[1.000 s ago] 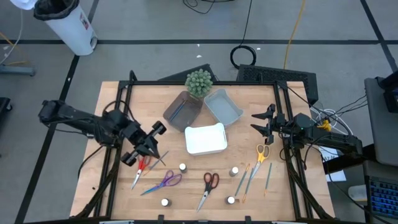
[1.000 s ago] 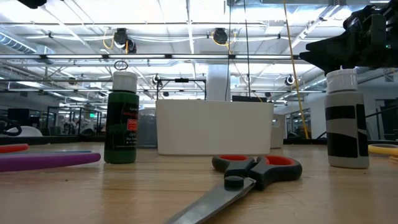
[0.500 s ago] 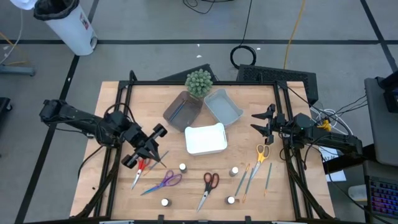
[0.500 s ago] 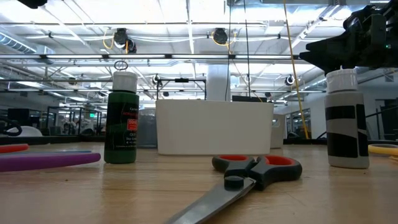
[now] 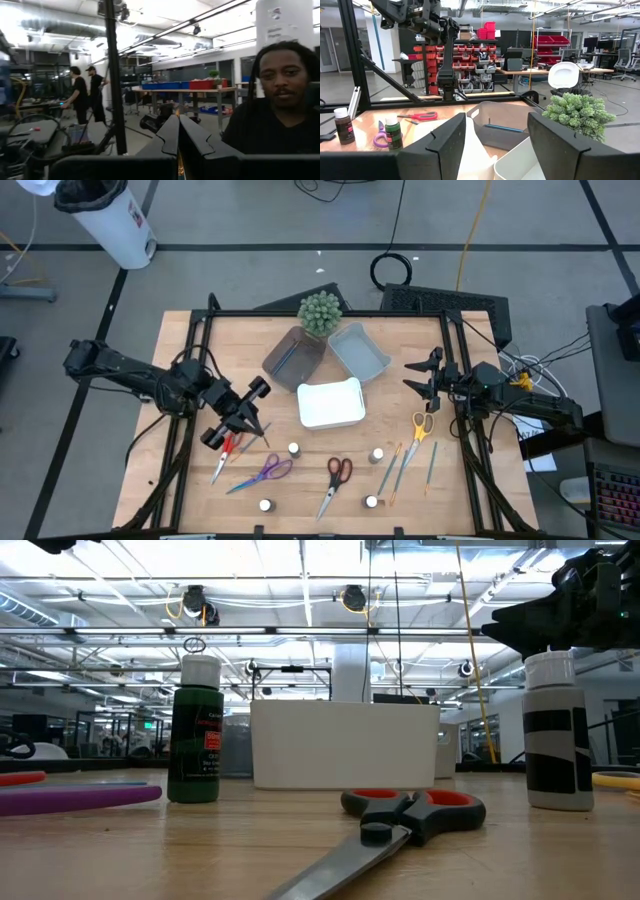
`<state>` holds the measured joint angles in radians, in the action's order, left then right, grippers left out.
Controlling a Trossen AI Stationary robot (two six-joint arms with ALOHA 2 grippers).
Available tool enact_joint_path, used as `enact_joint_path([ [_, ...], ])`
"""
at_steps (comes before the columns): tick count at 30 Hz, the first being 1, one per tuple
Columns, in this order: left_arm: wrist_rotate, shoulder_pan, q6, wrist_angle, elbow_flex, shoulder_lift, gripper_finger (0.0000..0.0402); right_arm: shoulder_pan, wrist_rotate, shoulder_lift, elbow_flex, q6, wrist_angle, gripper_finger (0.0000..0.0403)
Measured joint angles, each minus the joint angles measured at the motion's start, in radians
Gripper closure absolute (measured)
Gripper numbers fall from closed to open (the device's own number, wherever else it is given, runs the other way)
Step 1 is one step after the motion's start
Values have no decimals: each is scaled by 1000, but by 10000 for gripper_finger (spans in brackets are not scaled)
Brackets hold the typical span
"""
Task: Pick & Place Paint Supplies
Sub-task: Put the blue paint brush into the black bin
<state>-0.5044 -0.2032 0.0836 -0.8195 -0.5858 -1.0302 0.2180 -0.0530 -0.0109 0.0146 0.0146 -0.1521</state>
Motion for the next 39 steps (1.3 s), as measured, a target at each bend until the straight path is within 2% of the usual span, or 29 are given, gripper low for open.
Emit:
enact_joint_path([
  [3, 34, 0, -4, 7, 0, 0, 399, 0, 0, 0, 0, 0, 0, 197],
  [13, 257, 0, -80, 42, 0, 0, 397, 0, 0, 0, 0, 0, 0, 199],
  [17, 388, 0, -90, 55, 0, 0, 399, 0, 0, 0, 0, 0, 0, 198],
  [24, 727, 0, -133, 133, 0, 0, 398, 0, 0, 0, 0, 0, 0, 196],
  [32, 1228, 0, -256, 198, 0, 0, 399, 0, 0, 0, 0, 0, 0, 197],
  [39, 1531, 0, -426, 198, 0, 0, 400, 0, 0, 0, 0, 0, 0, 198],
])
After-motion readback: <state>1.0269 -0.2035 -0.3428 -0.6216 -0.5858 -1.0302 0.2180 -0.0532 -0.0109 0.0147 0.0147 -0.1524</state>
